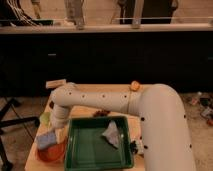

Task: Place sponge in red bowl

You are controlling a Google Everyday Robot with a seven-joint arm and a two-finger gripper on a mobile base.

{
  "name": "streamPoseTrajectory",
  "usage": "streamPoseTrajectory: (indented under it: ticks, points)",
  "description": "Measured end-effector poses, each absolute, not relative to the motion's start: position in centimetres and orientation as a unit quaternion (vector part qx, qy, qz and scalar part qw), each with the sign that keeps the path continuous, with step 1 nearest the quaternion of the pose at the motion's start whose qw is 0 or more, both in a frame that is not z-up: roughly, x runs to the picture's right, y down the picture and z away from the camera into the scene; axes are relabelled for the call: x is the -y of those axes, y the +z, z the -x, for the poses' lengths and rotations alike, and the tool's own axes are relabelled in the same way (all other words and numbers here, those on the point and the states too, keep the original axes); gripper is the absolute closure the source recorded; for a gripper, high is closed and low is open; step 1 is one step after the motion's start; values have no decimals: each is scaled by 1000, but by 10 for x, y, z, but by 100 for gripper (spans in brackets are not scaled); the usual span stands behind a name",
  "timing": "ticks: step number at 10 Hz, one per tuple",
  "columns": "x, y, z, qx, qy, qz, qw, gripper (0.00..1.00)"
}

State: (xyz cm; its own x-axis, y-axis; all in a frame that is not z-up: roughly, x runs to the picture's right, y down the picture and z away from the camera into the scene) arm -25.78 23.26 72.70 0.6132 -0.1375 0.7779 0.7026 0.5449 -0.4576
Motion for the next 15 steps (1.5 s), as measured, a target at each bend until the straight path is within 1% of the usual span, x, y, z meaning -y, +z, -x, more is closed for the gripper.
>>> streamPoseTrajectory:
  ticks: [1,2,3,5,7,8,10,11,15]
  points:
    - [-236,727,259,355,-264,406,800,96]
    - [-236,726,260,355,-265,406,799,96]
    - [-236,726,259,355,-264,406,800,93]
    - [-236,727,258,355,-264,406,800,72]
    - [-236,727,259,355,-264,406,800,55]
    - [-236,727,259,355,-264,406,800,42]
    - [-236,727,259,355,-264,406,800,25]
    - [-236,727,259,355,-264,406,800,20]
    - [-237,727,258,355,-263,407,800,20]
